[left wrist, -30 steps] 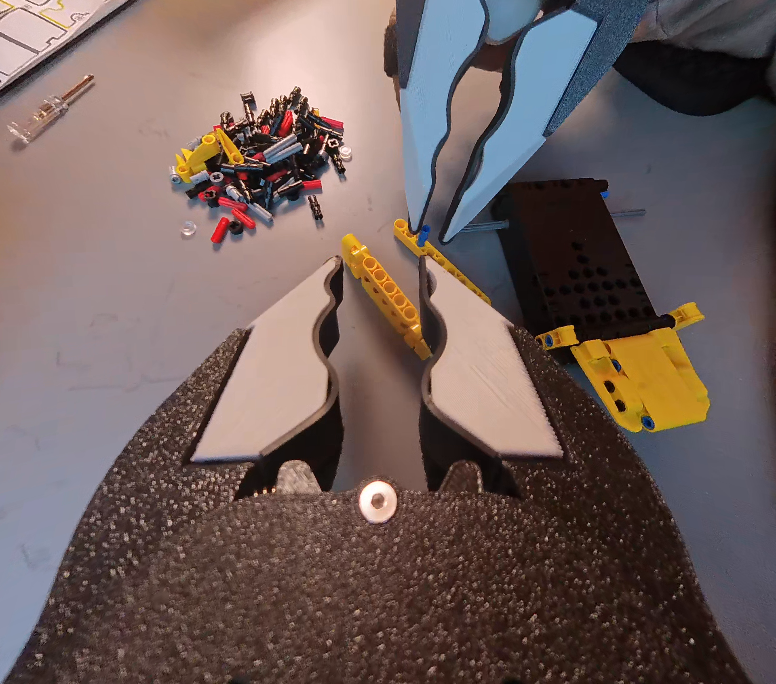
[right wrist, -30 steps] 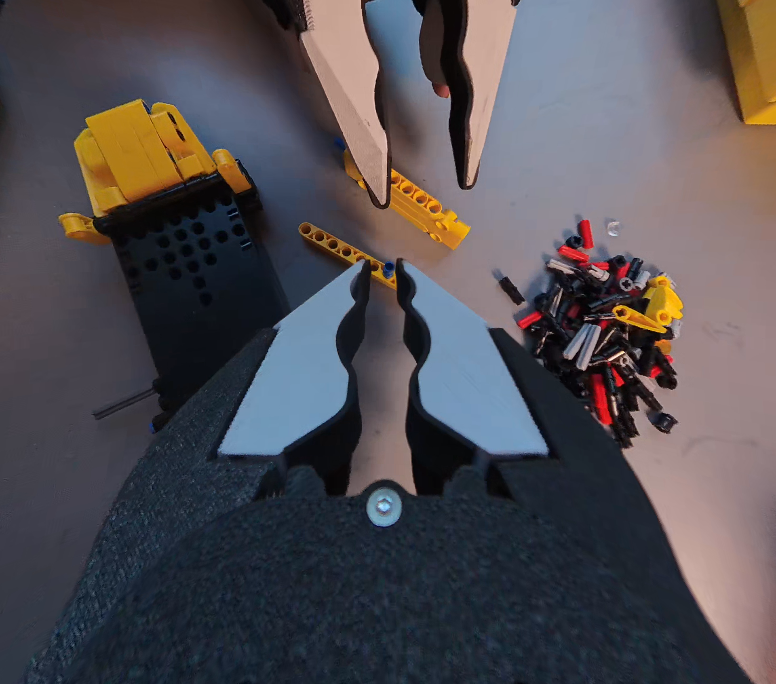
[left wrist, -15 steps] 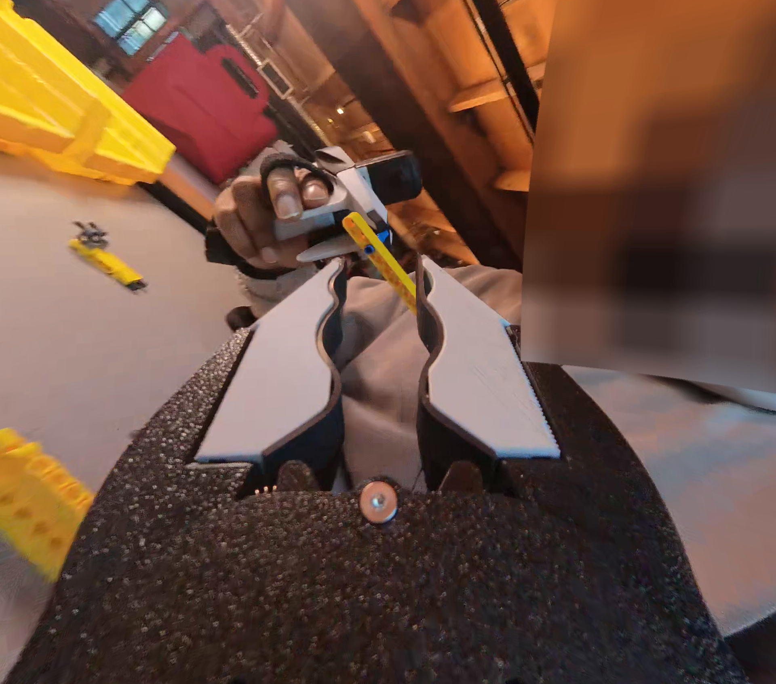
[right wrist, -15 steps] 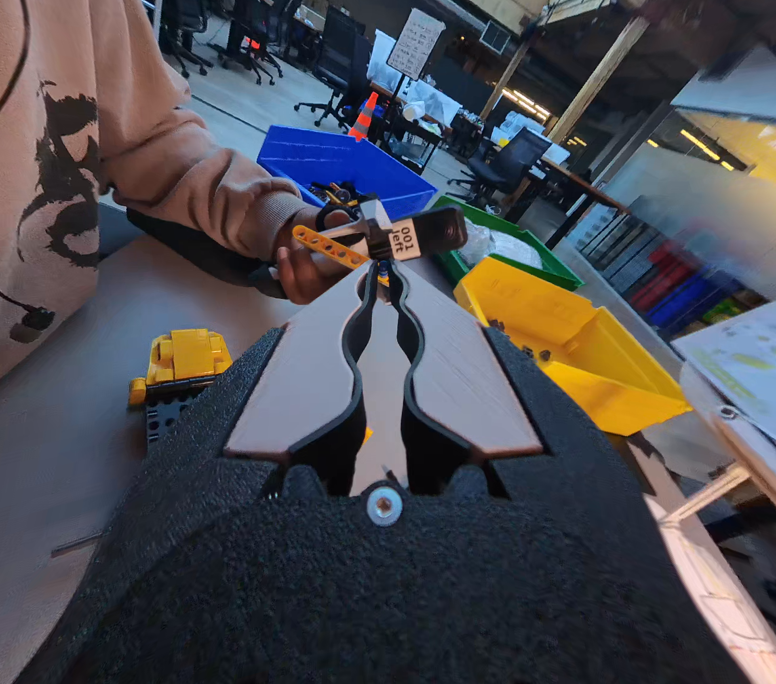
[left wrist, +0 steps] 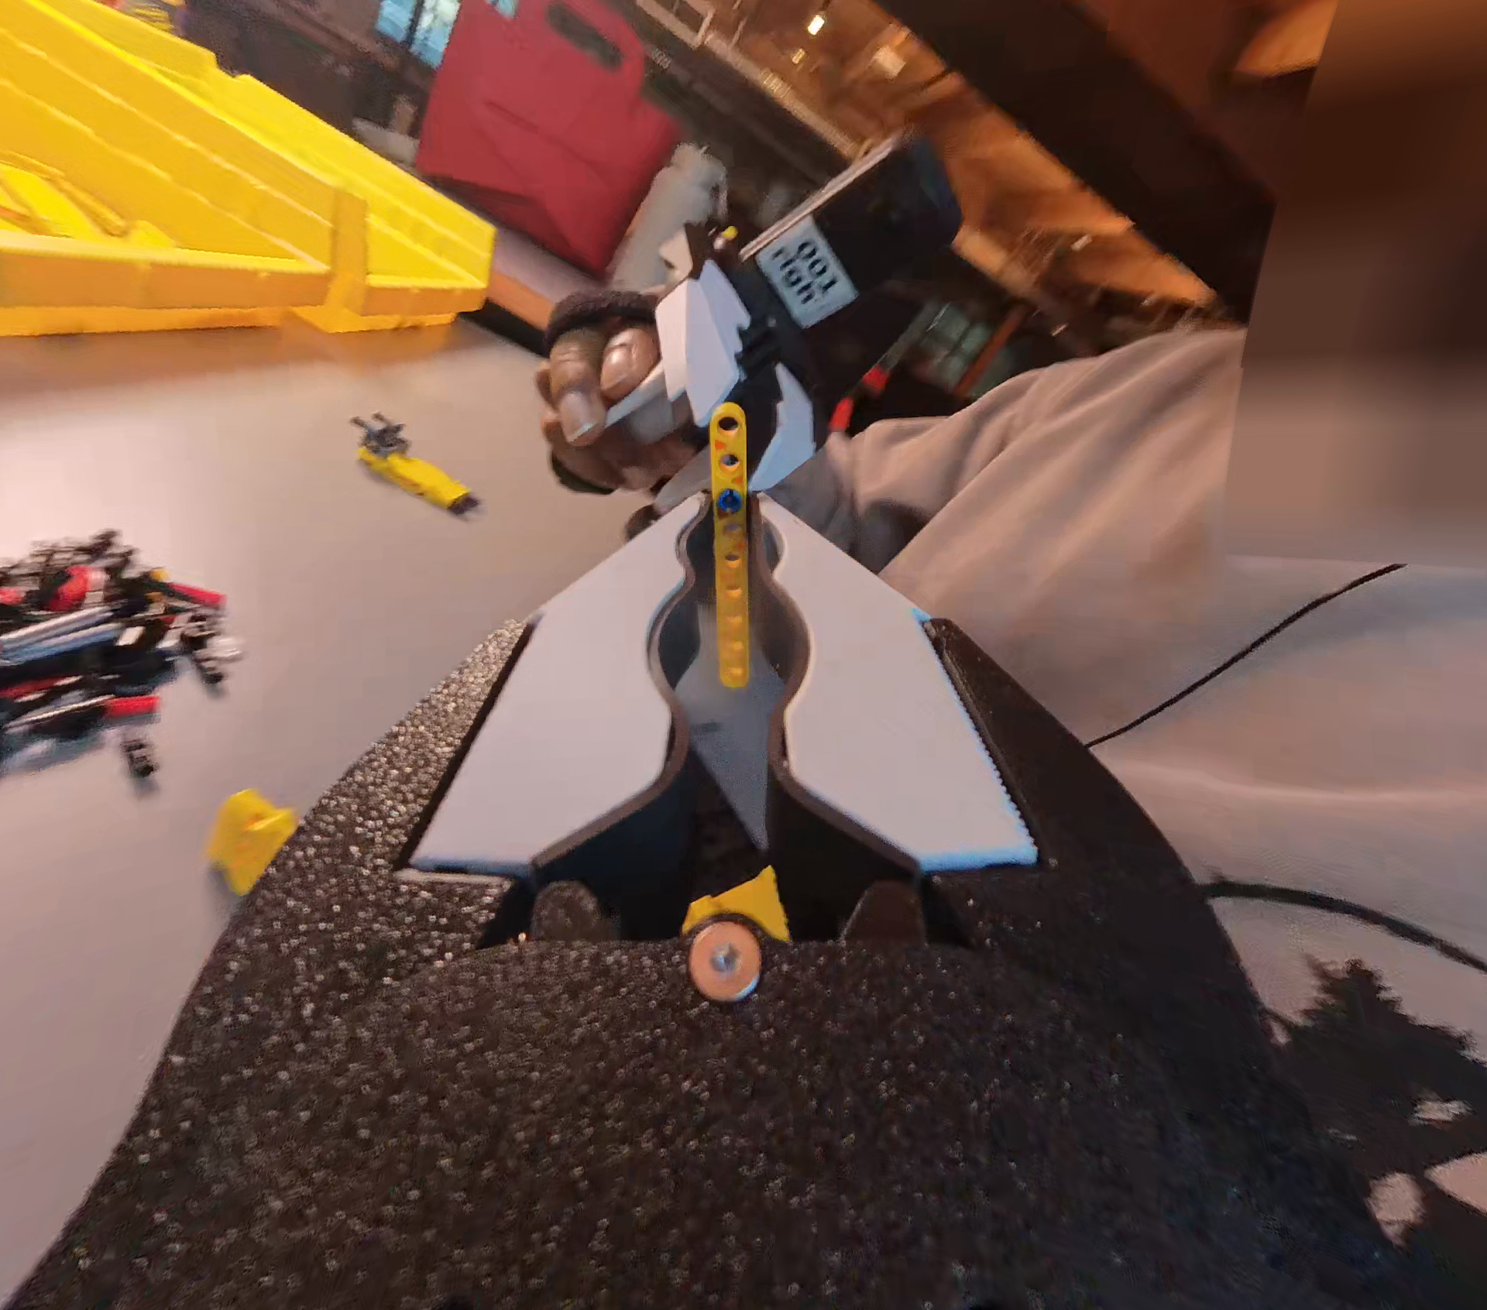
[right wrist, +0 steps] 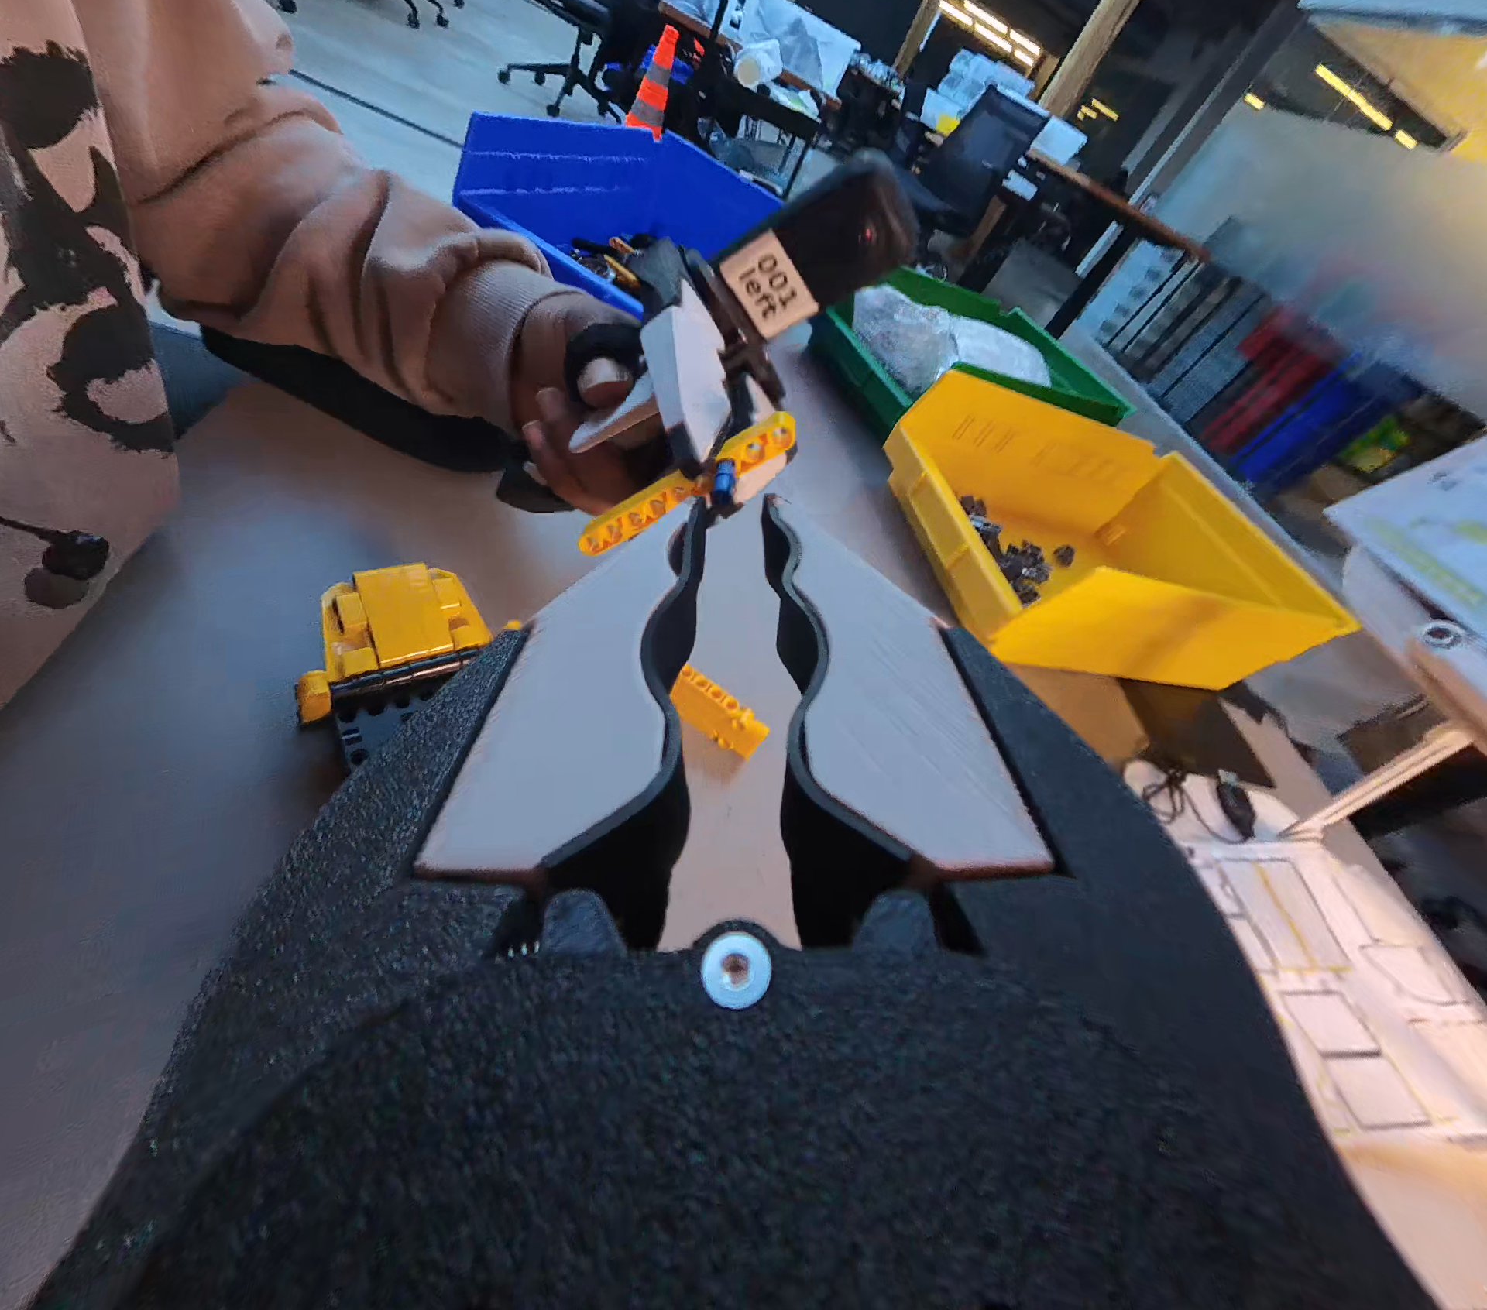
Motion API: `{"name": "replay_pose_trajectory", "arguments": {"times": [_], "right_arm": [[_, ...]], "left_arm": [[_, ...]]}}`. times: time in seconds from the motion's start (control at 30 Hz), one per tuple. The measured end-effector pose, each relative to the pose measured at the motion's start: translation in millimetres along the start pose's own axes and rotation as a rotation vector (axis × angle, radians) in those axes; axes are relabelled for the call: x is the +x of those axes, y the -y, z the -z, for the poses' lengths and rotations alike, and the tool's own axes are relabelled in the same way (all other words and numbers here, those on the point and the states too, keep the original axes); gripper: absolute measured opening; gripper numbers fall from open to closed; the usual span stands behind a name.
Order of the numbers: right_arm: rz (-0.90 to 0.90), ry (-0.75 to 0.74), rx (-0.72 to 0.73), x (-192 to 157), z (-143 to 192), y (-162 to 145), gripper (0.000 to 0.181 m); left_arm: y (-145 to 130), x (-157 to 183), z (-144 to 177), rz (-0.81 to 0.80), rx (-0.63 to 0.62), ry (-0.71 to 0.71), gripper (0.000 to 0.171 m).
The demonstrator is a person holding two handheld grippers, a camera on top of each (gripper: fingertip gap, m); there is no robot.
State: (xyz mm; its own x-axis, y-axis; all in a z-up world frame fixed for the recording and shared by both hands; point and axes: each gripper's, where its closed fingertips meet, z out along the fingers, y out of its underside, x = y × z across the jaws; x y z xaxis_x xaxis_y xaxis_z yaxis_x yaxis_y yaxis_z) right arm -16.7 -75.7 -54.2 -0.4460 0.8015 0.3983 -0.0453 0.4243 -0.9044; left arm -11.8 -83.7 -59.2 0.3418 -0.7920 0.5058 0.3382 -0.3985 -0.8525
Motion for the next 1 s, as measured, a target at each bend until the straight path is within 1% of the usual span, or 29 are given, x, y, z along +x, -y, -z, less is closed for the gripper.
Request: {"name": "replay_pose_trajectory", "arguments": {"times": [0.07,0.13,0.23,0.33,0.47,0.6,0.63,0.73,0.77,0.8,0.9,1.0], "right_arm": [[-0.011,0.010,-0.057,-2.5,0.8,-10.0,0.015],[0.004,0.029,-0.133,-6.7,0.1,-20.8,0.014],[0.095,0.015,-0.257,-8.6,-1.2,-37.3,0.008],[0.139,0.004,-0.351,-9.0,-3.6,-52.4,0.007],[0.212,-0.021,-0.405,-8.6,-6.4,-62.2,0.008],[0.312,-0.020,-0.451,-12.7,-10.4,-68.8,0.004],[0.304,-0.013,-0.457,-13.7,-11.1,-69.6,0.004],[0.263,-0.004,-0.435,-12.8,-11.5,-68.8,0.003],[0.255,-0.003,-0.426,-12.5,-11.3,-68.2,0.003],[0.242,0.008,-0.409,-14.5,-11.7,-65.9,0.003],[0.221,0.025,-0.387,-17.7,-12.4,-62.4,0.003],[0.164,0.035,-0.352,-15.8,-10.3,-57.2,0.002]], "left_arm": [[-11.8,-7.2,-2.4,-0.139,-0.105,0.100,0.006],[-19.8,-15.5,-4.0,-0.231,-0.186,0.193,0.006],[-28.9,-30.0,-3.2,-0.347,-0.283,0.330,0.006],[-36.8,-40.2,-3.2,-0.426,-0.358,0.415,0.006],[-42.6,-48.0,-0.7,-0.512,-0.432,0.484,0.006],[-49.3,-51.6,3.0,-0.558,-0.494,0.507,0.006],[-49.5,-51.4,3.5,-0.570,-0.494,0.506,0.006],[-45.5,-46.3,3.1,-0.575,-0.465,0.477,0.016],[-47.0,-45.5,2.9,-0.562,-0.469,0.467,0.014],[-49.0,-46.2,3.2,-0.553,-0.478,0.465,0.007],[-49.0,-43.1,4.0,-0.540,-0.488,0.444,0.006],[-41.9,-39.0,3.0,-0.484,-0.442,0.420,0.006]]}}
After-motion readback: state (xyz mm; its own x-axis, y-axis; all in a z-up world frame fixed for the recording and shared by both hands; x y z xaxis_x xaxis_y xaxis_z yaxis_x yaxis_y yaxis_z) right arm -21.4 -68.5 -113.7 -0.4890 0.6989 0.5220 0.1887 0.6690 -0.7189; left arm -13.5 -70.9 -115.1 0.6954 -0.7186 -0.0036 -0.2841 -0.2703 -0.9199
